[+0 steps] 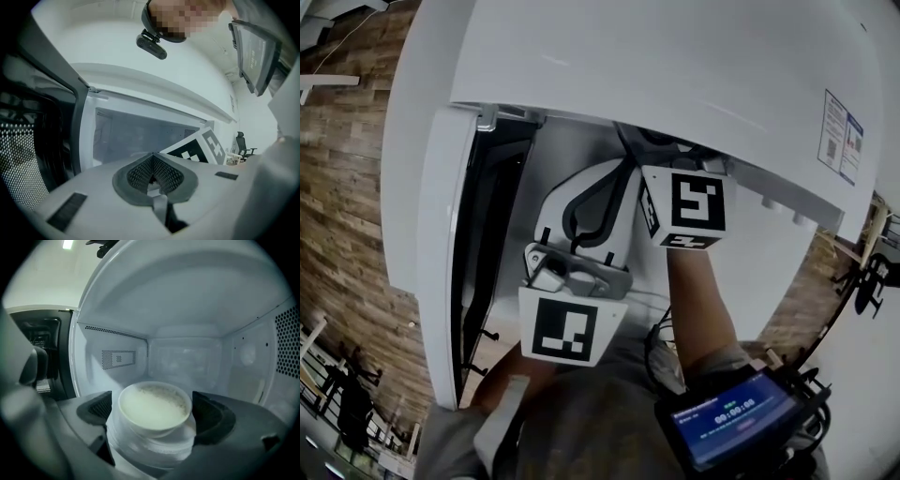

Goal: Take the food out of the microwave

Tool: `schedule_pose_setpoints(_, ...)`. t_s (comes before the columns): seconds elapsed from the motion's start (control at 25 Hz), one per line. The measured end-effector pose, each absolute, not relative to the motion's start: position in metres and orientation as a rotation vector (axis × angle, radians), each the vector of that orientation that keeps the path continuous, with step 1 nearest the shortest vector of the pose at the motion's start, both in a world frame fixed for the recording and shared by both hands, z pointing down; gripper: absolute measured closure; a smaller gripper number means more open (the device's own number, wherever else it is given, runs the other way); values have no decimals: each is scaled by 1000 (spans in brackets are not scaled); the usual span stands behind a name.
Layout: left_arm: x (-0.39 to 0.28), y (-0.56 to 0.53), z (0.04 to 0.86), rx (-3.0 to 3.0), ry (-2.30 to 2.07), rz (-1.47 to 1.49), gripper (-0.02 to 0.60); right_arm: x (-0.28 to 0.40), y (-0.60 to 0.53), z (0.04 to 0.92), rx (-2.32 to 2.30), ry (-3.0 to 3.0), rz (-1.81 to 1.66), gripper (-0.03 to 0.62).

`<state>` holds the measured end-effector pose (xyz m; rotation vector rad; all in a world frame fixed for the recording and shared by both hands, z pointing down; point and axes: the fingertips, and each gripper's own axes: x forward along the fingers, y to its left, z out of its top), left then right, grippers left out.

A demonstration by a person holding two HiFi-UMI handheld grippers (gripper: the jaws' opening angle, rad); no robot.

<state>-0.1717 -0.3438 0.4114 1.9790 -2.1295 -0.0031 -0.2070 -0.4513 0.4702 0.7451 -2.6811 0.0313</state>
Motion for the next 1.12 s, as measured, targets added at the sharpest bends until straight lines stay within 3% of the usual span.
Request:
schedule_pose_setpoints(0.28,-180,-338,409,1963,-2152,-7,575,-204,-461,475,804,-2641,-29,73)
schedule_pose_setpoints(0.4,-182,-334,407,1956,-2160,-8,575,-203,-460,473,794,-2644,-34,103)
schedule_pose_setpoints(1.12,-157,-311,386,2039,-2160,-23,575,-156,-415,457,800,-2692,-33,103)
